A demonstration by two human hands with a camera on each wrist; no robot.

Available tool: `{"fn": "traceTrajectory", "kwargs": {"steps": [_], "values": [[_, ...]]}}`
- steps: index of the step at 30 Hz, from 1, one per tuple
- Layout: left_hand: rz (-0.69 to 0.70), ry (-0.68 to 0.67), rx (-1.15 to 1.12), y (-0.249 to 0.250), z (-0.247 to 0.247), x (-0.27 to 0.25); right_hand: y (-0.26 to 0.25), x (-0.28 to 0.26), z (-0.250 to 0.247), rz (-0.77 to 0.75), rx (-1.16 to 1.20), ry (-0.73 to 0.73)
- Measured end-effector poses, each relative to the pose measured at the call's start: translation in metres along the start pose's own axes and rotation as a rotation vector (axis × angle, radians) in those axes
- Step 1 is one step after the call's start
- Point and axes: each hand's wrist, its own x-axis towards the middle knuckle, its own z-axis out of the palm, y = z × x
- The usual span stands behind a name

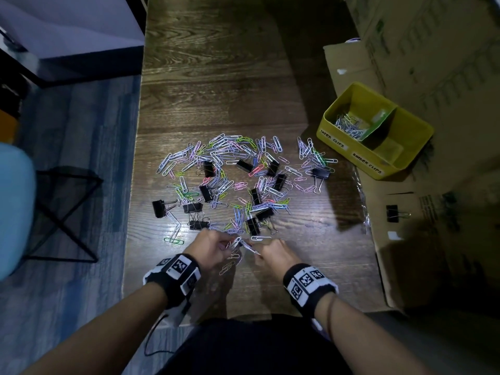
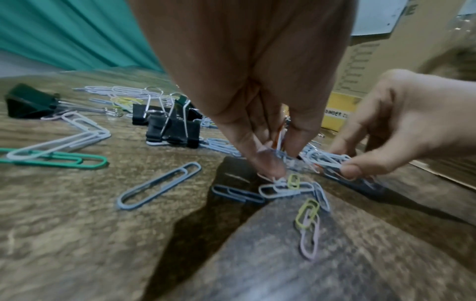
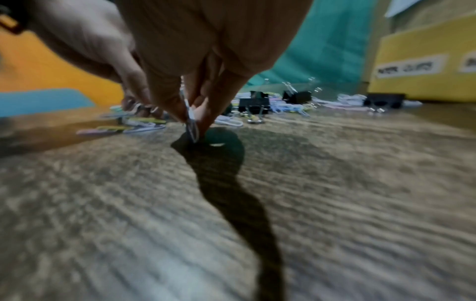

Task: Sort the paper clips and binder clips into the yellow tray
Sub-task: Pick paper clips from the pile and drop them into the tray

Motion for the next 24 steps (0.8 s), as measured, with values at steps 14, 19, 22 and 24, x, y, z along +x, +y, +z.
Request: {"fn": "traceTrajectory", "kwargs": {"steps": [14, 19, 22, 24], "values": [[0.005, -0.265, -0.645, 0.098, -0.086, 0.073, 0.062, -0.041, -0.08, 0.085, 0.83, 0.58], [0.106, -0.197, -0.763, 0.184, -0.106, 0.151, 0.081, -0.054, -0.137, 0.086, 1.022, 0.84], [0.104, -0.133, -0.761, 0.236, -0.105, 0.199, 0.095, -0.054, -0.172, 0.048, 1.13, 0.927], [0.045, -0.059, -0.705, 0.258, -0.097, 0.23, 0.109, -0.046, -0.193, 0.061, 1.152, 0.991]]}}
